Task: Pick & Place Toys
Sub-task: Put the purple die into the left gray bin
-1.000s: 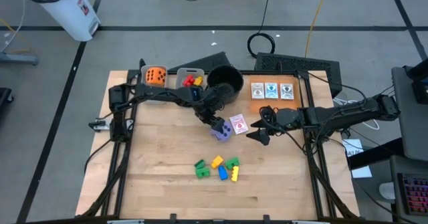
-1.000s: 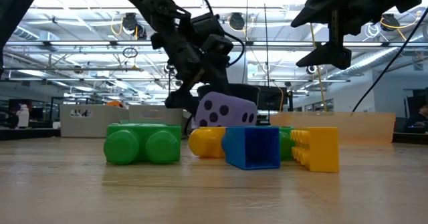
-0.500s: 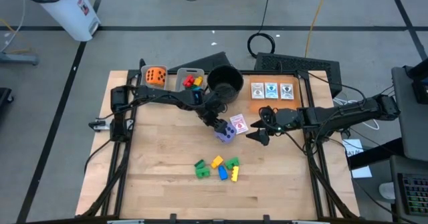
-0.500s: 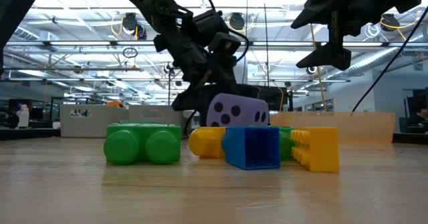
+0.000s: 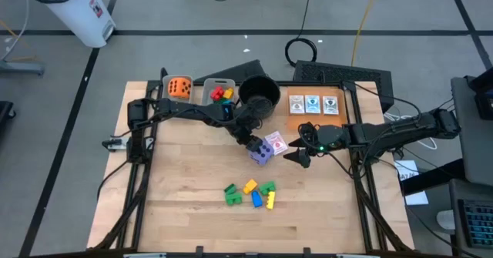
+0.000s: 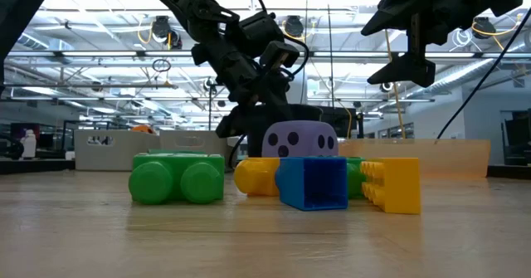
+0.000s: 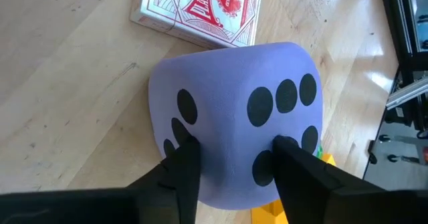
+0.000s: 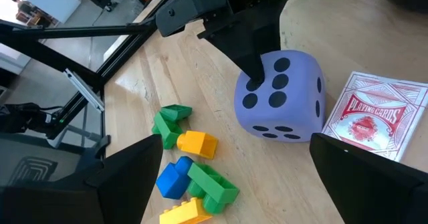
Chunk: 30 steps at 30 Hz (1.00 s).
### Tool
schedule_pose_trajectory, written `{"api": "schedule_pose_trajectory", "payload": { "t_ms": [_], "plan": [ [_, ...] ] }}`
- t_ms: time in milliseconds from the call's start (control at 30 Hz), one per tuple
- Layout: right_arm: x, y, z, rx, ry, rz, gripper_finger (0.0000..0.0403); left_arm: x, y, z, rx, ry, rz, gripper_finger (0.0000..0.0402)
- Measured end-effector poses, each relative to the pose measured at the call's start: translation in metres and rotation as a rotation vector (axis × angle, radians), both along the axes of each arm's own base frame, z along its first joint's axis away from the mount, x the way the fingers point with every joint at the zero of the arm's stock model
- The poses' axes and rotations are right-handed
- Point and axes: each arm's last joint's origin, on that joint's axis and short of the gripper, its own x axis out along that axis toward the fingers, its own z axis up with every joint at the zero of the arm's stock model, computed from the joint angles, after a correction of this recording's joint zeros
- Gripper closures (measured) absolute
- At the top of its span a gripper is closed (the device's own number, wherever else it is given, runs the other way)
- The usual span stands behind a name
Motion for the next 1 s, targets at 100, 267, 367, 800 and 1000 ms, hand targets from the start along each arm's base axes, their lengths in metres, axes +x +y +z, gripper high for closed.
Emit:
{"api": "schedule_pose_trajectory", "payload": {
  "t_ms": [100, 267, 367, 800, 1000],
  "plan": [
    [0.0, 0.0, 0.0001, 0.0, 0.0, 0.0, 0.0028, -0.0001, 0.0001, -0.0001, 0.001, 0.001, -0.001, 0.0245],
    [0.0, 0.0, 0.0001, 0.0, 0.0, 0.0, 0.0028, -0.0001, 0.0004, -0.0002, 0.008, 0.002, 0.004, 0.0247],
    [0.0, 0.0, 0.0, 0.0, 0.0, 0.0, 0.0028, -0.0002, 0.0011, -0.0001, 0.013, -0.001, 0.0, 0.0247],
    [0.0, 0.0, 0.0001, 0.0, -0.001, 0.0, 0.0028, -0.004, 0.0084, 0.0055, 0.012, -0.015, -0.006, 0.0249],
    [0.0, 0.0, 0.0, 0.0, 0.0, 0.0, 0.0028, -0.0046, 0.0083, 0.0072, 0.015, -0.02, -0.015, 0.0249]
  ]
}}
